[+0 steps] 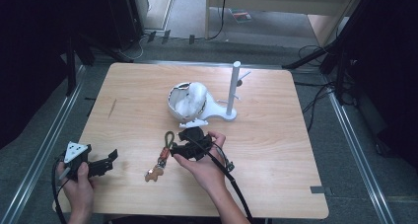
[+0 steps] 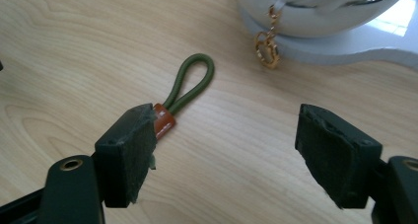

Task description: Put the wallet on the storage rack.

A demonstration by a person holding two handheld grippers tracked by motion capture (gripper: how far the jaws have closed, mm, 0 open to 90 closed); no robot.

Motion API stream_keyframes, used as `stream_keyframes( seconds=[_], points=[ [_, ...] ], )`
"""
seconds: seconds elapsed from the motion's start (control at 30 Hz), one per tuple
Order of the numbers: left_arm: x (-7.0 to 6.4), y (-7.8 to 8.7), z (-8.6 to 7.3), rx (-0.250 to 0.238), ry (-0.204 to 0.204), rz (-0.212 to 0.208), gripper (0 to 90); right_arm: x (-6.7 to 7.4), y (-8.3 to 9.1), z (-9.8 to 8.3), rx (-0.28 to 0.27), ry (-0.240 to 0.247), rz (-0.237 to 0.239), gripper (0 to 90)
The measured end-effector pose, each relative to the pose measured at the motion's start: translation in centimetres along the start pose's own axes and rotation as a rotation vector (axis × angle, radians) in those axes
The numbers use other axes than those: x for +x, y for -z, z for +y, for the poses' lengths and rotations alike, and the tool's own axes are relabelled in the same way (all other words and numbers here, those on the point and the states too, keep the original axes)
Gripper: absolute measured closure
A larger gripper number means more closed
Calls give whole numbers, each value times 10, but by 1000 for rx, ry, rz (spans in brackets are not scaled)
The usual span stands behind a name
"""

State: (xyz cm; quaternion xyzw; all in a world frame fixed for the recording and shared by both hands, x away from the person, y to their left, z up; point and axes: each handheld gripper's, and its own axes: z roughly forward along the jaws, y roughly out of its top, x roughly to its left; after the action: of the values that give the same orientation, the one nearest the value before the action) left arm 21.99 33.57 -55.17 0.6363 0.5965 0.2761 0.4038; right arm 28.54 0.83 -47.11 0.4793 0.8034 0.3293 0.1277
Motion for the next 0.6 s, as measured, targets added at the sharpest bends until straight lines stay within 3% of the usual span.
stream_keyframes(
  seconds=[0.33,0.6],
  points=[
    [0,0,0,0,0,0,0,13,-15,-1,110,-51,-9,140],
    [0,0,0,-1,2,0,0,19,-22,-1,135,-92,-4,131]
  ],
)
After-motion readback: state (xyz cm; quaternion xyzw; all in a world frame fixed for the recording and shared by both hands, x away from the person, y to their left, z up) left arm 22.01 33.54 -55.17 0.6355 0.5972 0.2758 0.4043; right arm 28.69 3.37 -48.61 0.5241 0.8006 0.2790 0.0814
